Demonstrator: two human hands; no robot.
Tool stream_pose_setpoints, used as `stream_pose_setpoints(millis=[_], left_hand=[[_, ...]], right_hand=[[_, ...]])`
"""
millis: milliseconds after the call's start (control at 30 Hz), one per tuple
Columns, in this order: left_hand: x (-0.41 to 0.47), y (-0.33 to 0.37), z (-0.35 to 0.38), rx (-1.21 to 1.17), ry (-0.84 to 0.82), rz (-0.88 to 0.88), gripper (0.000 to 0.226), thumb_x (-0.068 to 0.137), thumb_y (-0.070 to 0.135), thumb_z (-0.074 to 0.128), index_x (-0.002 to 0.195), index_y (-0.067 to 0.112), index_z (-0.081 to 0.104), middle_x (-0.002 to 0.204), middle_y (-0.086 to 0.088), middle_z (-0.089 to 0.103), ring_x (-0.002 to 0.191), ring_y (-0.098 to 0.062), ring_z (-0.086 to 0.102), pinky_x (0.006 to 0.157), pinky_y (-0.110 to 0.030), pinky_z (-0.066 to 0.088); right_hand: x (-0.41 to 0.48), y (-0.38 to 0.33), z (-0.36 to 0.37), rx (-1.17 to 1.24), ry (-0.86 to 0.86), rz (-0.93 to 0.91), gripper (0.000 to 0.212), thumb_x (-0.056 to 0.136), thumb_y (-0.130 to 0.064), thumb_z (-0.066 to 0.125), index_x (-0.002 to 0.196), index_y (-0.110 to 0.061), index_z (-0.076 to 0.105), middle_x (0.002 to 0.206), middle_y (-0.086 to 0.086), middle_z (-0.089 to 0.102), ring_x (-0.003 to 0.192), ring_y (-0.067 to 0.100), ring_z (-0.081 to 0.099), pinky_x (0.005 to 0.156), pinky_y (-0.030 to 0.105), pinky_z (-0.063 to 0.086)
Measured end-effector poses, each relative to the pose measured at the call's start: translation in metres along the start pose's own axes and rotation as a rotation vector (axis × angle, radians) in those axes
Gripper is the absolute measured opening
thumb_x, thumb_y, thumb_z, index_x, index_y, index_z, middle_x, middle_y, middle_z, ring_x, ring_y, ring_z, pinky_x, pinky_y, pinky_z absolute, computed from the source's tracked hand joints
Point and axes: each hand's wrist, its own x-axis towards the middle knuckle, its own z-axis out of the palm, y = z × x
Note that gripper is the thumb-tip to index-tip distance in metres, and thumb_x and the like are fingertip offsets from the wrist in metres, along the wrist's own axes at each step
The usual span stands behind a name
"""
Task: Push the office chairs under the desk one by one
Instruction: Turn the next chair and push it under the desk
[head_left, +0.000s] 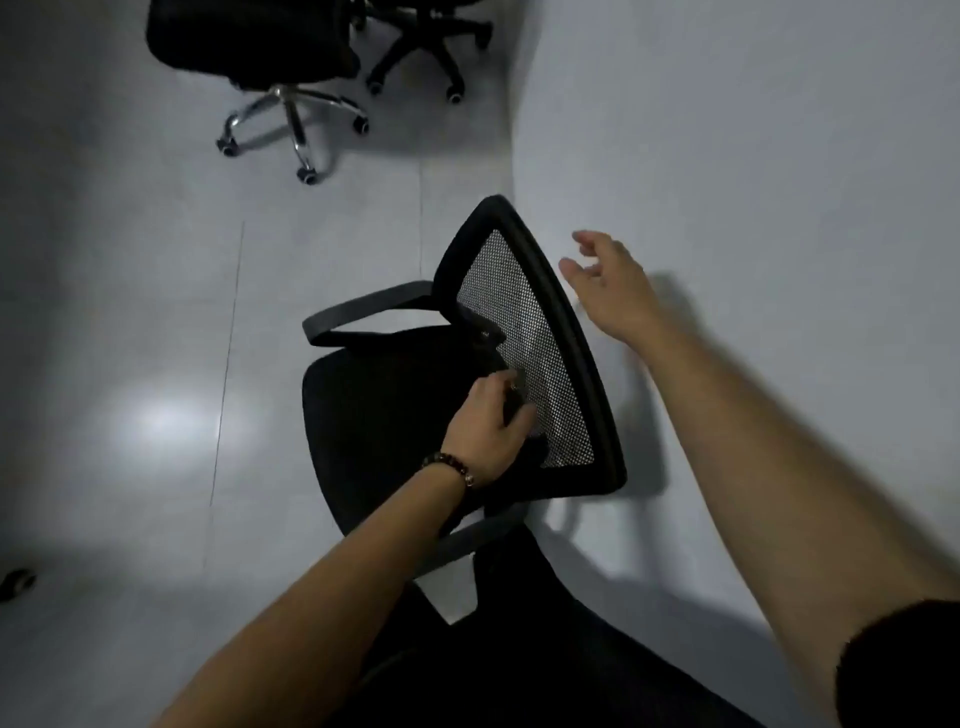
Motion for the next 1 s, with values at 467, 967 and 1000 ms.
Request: stream_pose_setpoints(millis=[467,967,1000], left_hand=[[0.001,-0.04,0.071,-0.254,-0.145,-0.239,0.065,0.097,0.054,0.034,0.15,0.02,0.019,0.157,-0.002,0.022,0.143,-0.015,0.02,0.118,-0.04,0.019],[-0.159,-0.169,-0.107,-0.044,0.0,-0.401,0.053,0.1,0.049,0.023,0.142,0.021,0.039,0.142,-0.005,0.047,0.127,-0.023,0.045,0.109,-0.038,0.033],[-0.168,-0.176,-0.12,0.024,0.037,-0.394,0.052,0.1,0.05,0.022,0.137,0.023,0.045,0.133,-0.005,0.054,0.117,-0.023,0.052,0.103,-0.041,0.039]], right_hand=[[0.022,0.022,0.078,-0.027,-0.053,-0.176,0.064,0.101,-0.012,0.04,0.155,-0.005,0.007,0.162,0.012,0.014,0.149,0.02,0.016,0.11,0.008,0.009],[-0.142,-0.114,0.237,-0.372,-0.003,-0.165,0.066,0.095,-0.033,0.038,0.154,-0.011,0.02,0.163,0.016,-0.006,0.149,0.032,-0.015,0.118,0.048,-0.012],[-0.143,-0.122,0.242,-0.453,-0.069,-0.274,0.065,0.097,-0.043,0.034,0.154,-0.015,0.022,0.163,0.015,-0.002,0.149,0.031,-0.016,0.116,0.049,-0.015]])
